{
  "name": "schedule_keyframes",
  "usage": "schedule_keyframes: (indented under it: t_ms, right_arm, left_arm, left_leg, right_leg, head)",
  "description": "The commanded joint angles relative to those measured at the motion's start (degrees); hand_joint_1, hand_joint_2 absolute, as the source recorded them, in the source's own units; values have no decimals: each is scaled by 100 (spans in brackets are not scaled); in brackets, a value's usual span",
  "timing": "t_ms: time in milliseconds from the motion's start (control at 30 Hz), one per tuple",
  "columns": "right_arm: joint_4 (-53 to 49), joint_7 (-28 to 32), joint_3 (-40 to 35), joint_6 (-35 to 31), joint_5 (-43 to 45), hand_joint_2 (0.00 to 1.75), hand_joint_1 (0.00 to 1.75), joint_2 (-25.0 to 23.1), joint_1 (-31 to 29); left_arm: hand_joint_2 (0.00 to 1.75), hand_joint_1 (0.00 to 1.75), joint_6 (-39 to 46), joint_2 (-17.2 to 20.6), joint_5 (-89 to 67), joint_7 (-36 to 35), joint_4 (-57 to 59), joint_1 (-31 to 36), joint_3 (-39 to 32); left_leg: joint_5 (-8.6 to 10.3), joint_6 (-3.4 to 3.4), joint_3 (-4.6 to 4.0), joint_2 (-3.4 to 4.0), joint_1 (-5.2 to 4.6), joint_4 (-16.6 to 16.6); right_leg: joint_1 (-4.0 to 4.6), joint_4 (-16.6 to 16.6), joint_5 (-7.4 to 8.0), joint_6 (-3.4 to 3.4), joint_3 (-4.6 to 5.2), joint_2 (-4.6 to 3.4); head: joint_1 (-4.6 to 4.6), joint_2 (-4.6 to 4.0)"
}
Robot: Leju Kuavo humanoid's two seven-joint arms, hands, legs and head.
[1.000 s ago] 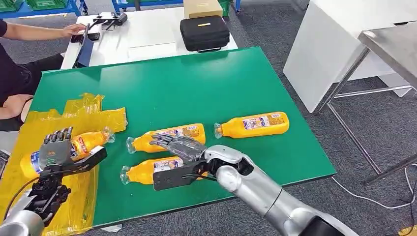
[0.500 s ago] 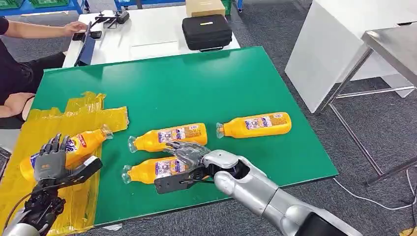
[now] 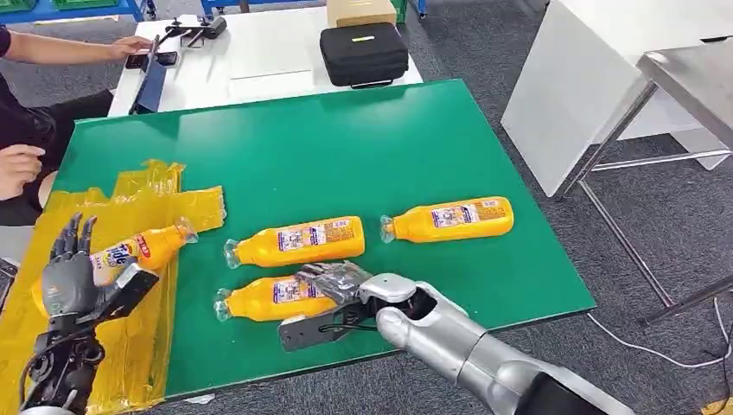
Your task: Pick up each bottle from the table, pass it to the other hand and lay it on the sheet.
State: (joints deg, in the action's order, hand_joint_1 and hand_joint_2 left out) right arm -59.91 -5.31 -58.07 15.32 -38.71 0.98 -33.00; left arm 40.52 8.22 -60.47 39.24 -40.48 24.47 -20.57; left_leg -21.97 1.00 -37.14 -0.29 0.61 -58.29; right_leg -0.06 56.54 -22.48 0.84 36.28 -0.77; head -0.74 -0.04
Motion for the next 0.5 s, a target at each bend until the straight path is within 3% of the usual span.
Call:
schedule_keyframes:
  t_ms: [33,233,500]
  right_arm:
    - [1145,-25,-571,280,-65,175,175,15,-89]
    - [1377,-17,-589,80,-270,175,175,105,-20]
    - [1342,-57,-513,37,-315,175,175,173,67]
  left_arm:
    - [0,0,-52,-357,2382,76,-562,267,203]
    - [0,0,-146,-262,4219,76,-667,328,913]
    - [0,0,-642,-253,5086,76,-585,375,963]
  left_leg:
    - [-4,-2,20,-18,3,4]
    - [2,0,19,-30,4,4]
    - [2,1,36,-26,4,5]
  right_leg:
    - [5,-7,-10,1,-29,27]
    - [6,-10,-8,1,-27,36]
    - [5,-12,-7,1,-40,35]
  head:
    - [0,0]
    - [9,0]
    - [2,0]
